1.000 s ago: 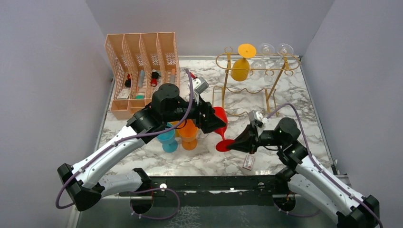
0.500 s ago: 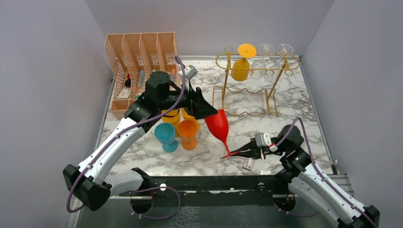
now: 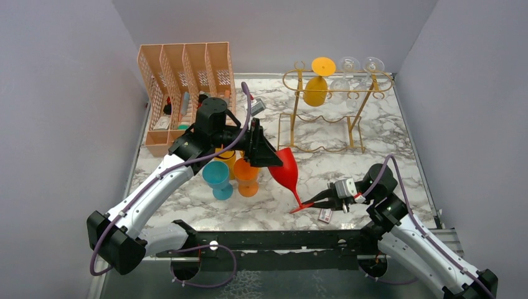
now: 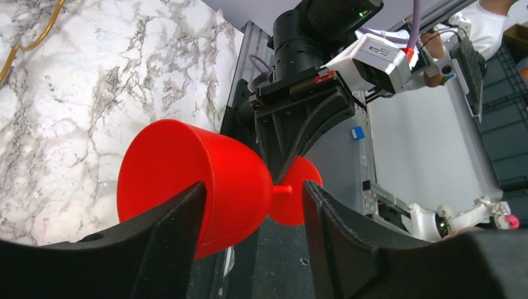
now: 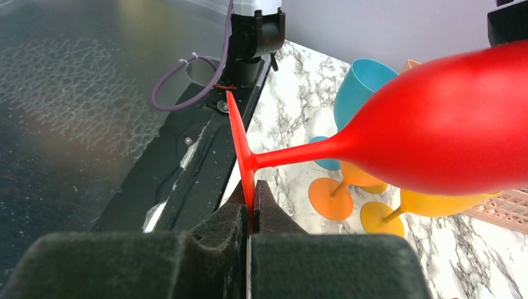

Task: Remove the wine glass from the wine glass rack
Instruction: Place the wine glass at the center of the board.

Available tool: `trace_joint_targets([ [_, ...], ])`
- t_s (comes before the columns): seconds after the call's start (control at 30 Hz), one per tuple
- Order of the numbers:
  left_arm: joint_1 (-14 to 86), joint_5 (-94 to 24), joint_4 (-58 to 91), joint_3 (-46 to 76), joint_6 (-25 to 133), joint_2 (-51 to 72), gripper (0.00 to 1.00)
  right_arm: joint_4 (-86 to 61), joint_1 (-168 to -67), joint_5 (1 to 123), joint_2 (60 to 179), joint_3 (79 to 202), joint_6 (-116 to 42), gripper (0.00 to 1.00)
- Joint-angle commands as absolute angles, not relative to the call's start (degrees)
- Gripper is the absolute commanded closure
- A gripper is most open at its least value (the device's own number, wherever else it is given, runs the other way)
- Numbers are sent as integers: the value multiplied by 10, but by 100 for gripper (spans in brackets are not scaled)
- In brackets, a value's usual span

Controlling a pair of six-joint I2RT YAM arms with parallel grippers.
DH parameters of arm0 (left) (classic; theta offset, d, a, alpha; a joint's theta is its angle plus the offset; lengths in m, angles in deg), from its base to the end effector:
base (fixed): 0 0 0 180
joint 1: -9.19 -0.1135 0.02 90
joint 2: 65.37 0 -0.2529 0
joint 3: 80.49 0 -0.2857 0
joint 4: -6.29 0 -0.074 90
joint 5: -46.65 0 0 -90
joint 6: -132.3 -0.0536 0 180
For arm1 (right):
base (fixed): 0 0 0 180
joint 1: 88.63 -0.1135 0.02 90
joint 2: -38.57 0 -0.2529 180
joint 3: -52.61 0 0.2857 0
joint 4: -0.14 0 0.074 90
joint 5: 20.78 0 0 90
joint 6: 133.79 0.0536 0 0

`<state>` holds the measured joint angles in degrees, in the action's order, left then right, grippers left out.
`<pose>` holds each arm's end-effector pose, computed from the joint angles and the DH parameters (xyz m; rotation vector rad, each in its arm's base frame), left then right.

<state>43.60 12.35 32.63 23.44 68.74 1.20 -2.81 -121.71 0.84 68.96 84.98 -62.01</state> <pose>0.2233 -0.2066 0.3625 0.8839 1.8620 -1.5954 0.1246 0.1406 0.2497 -1.4616 0.8647 1.1308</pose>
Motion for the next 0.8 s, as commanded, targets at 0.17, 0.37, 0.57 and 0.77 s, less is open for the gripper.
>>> trace_joint_targets([
  [0.17, 445, 180, 315, 238, 660, -2, 79, -71, -1221, 90, 680, 858, -650, 97],
  [0.37, 444, 165, 316, 246, 655, -12, 100, -86, -1221, 96, 677, 865, -647, 88],
  [0.57, 444, 155, 317, 232, 650, -5, 100, -91, -1221, 113, 646, 865, -634, 70],
  [0.77, 445, 120, 321, 225, 650, 3, 100, -93, -1221, 145, 589, 865, -609, 47],
])
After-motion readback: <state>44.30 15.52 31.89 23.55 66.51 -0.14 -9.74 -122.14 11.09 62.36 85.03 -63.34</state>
